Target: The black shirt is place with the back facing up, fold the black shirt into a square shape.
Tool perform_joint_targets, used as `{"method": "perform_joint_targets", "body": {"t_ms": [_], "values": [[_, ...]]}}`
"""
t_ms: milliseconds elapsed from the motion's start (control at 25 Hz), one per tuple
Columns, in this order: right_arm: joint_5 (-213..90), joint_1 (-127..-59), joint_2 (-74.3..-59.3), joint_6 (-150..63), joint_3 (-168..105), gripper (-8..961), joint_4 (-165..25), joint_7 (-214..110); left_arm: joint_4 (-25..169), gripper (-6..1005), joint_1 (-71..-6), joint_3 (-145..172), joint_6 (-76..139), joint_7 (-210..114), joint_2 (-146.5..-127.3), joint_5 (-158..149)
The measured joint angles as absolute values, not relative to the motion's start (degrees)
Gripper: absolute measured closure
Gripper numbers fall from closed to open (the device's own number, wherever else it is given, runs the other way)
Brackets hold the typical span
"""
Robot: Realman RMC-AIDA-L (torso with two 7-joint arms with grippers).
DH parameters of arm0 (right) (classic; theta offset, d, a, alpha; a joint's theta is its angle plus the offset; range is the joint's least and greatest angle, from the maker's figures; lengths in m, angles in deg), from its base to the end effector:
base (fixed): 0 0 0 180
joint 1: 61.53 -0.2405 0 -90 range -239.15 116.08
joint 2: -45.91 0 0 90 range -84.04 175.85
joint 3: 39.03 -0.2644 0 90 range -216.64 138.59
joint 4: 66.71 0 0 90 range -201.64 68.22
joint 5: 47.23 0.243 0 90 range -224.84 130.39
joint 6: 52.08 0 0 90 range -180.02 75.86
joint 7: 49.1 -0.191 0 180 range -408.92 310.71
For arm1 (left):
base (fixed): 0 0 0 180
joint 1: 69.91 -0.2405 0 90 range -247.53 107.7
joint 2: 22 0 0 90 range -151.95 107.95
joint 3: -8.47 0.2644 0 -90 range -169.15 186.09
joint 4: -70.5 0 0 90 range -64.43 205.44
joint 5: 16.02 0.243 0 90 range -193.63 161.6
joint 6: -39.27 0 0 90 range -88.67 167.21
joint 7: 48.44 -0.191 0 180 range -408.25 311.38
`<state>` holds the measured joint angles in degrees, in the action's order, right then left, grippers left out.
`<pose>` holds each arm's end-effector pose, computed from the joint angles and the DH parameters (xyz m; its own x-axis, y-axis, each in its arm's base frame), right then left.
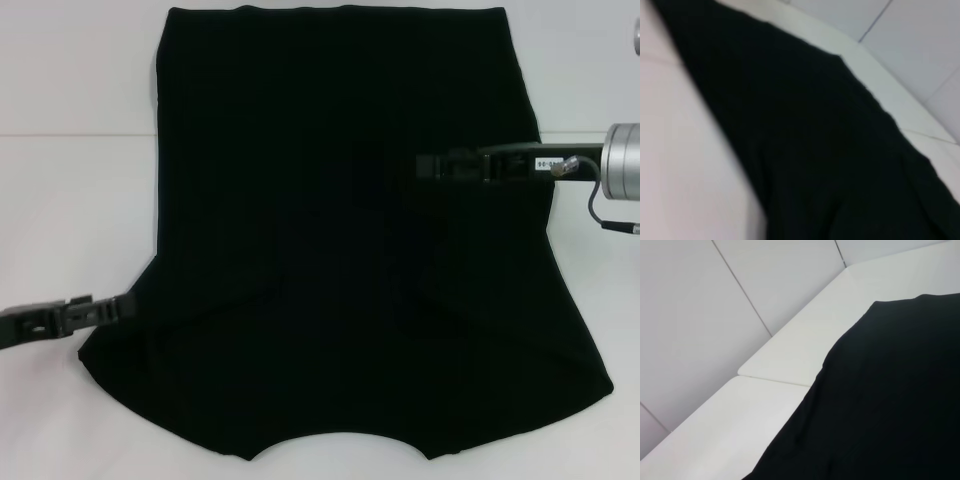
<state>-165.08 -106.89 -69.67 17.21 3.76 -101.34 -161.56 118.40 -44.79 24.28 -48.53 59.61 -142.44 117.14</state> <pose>0.2164 0.4884 -0.0299 0.5998 -0.6153 -0.5115 -0.7695 -0.6187 -0.1582 -0.3707 0.3513 0.0212 0.3586 0.7245 0.5887 0.9266 -0.3525 -0.1307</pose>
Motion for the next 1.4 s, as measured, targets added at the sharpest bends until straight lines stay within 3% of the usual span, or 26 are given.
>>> {"method": "perform_joint_targets", "body": {"t_ms": [600, 1120, 1400], "values": [[-165.06, -108.01, -69.06, 17.29, 3.87, 192, -101.42, -161.69, 117.81, 51, -43.85, 23.62, -46.21, 66.40, -141.98, 126.30], [-164.99, -108.03, -69.04, 17.26, 3.42, 193, -101.83, -161.72, 116.13, 155, -42.19, 24.45, -45.70, 67.33, -141.30, 128.03], [-164.99, -107.99, -69.04, 17.67, 3.42, 193, -102.05, -161.78, 116.03, 400, -41.97, 24.61, -45.58, 67.53, -141.26, 128.14]]}}
